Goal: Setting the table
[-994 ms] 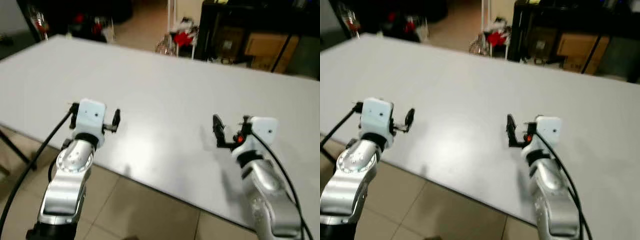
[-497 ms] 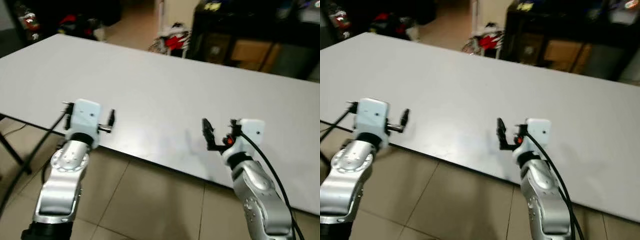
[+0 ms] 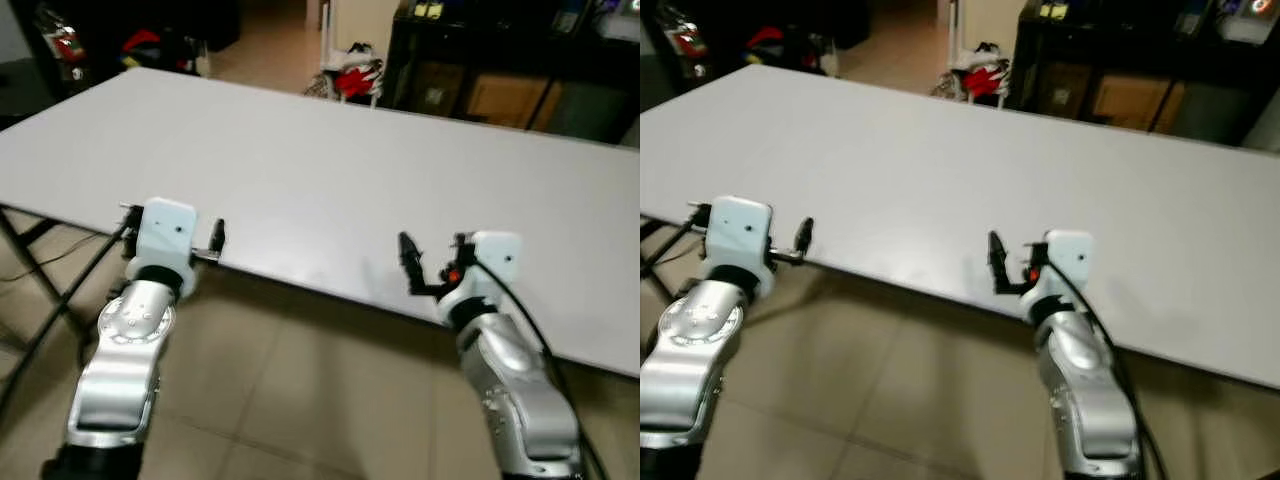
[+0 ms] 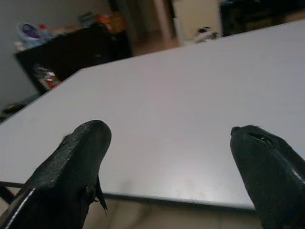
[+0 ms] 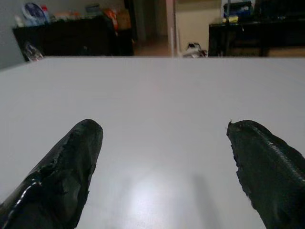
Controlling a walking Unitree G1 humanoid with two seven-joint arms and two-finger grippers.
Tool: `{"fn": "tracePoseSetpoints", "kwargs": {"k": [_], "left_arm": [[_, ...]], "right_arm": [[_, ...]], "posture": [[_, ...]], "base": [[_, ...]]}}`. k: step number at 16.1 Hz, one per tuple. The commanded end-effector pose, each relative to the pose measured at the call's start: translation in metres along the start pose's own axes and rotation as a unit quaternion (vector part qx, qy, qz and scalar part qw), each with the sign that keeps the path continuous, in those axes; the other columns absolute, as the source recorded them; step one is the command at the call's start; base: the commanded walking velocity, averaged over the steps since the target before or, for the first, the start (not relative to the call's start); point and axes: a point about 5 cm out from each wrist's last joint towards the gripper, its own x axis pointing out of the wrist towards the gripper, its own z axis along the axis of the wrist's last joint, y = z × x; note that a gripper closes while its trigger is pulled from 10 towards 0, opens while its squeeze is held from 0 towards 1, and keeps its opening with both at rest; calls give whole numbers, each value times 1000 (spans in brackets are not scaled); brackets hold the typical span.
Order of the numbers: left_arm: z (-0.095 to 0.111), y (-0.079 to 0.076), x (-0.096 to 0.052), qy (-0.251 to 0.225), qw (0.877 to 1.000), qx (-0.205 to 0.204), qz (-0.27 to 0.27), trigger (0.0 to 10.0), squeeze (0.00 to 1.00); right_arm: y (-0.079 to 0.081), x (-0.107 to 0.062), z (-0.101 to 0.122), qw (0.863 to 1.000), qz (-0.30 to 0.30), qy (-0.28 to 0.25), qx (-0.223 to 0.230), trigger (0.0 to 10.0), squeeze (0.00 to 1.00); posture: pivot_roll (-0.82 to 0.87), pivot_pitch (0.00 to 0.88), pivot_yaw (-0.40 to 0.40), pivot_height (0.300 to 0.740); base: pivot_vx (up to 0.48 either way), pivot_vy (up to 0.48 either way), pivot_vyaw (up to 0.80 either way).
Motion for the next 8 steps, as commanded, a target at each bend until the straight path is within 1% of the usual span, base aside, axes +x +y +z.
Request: {"fn": "tracePoseSetpoints", "kwargs": {"k": [1,4,8], "left_arm": [[0,3,0,1,1000,6,1,10000,0],[0,4,0,1,1000,7,1,10000,0],[0,5,0,1,1000,9,3,10000,0]], "right_arm": [[0,1,-1,1000,1,6,4,10000,0],[4,2,-2,1000,12,6,1,10000,0],[5,3,-3,1000,15,7,-1,10000,0]], "posture": [[83,0,-1,740],[89,0,-5,740],[96,0,-10,740]], "base": [[0,360,0],[0,364,0],[0,361,0]]}}
